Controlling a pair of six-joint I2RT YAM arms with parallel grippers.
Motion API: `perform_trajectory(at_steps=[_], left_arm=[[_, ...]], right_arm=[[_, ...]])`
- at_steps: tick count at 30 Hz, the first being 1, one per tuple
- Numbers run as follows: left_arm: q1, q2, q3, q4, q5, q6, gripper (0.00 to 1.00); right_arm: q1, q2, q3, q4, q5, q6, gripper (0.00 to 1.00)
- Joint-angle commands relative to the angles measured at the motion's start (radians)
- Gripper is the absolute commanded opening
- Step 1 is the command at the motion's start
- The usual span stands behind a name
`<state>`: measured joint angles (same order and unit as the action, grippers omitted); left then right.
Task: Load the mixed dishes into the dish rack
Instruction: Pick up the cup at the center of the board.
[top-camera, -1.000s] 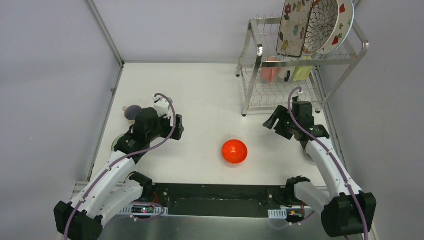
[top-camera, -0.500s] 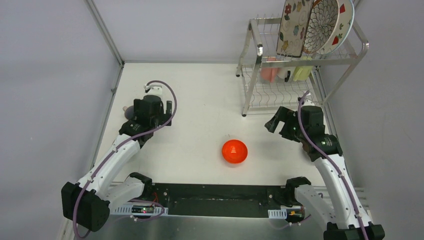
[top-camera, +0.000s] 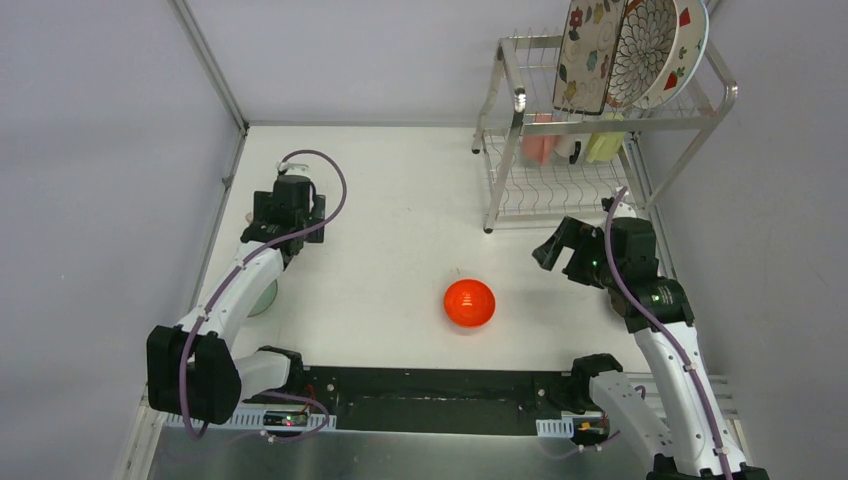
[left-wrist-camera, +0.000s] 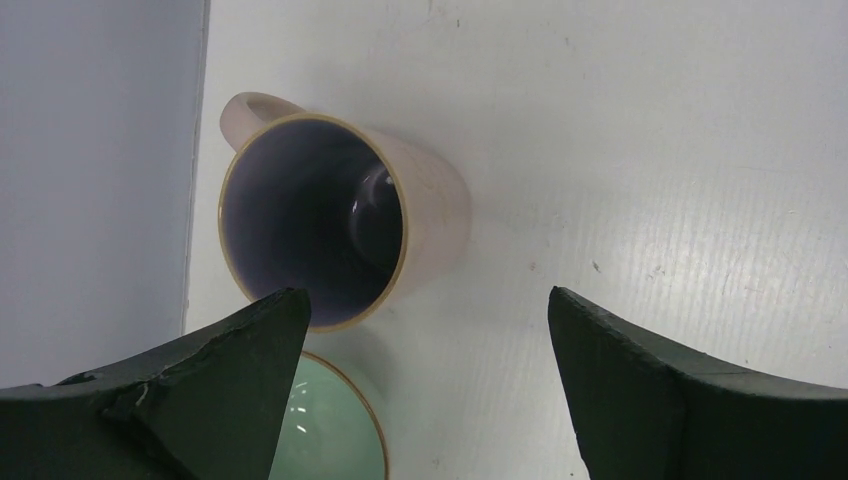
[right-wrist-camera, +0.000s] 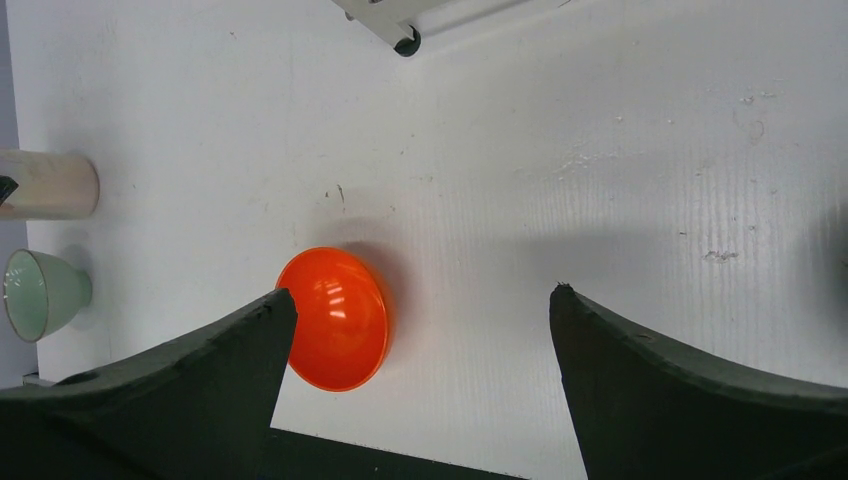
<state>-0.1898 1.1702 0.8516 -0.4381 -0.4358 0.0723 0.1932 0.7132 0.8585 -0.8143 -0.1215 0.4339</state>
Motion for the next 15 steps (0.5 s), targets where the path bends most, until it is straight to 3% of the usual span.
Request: perform_trajectory(at_steps=[1, 15], left_arm=[[0.014, 0.015, 0.032, 0.067, 0.036, 0.048, 0.93], [0.069, 0.102, -0.007, 0.143, 0.127, 0.046, 0.85]], right_arm=[[0.005, -0.011, 0.034, 0.003, -0.013, -0.028, 1.00], [0.005, -0.011, 0.032, -0.004, -0.007, -0.058, 1.00]])
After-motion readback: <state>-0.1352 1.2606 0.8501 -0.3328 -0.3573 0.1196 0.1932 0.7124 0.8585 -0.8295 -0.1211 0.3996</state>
